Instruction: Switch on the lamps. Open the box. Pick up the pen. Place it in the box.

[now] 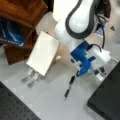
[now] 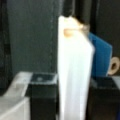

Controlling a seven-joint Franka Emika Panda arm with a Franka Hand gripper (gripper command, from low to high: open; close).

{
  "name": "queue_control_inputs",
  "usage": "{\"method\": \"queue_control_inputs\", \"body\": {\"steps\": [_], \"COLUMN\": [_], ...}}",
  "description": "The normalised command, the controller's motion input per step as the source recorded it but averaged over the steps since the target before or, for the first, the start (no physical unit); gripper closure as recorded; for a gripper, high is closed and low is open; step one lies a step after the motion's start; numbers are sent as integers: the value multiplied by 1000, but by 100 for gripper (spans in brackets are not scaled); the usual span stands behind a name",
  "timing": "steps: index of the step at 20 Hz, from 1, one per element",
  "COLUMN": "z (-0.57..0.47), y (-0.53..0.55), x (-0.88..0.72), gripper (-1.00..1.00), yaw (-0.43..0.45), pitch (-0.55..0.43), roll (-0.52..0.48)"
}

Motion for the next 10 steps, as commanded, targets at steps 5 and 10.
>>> {"method": "queue_control_inputs", "body": {"steps": [5,10], "z": [482,511], "y": [357,447], "x": [87,180], "gripper": [100,100], "yaw": [128,150], "pitch": [118,103], "roll": [-57,-103]}}
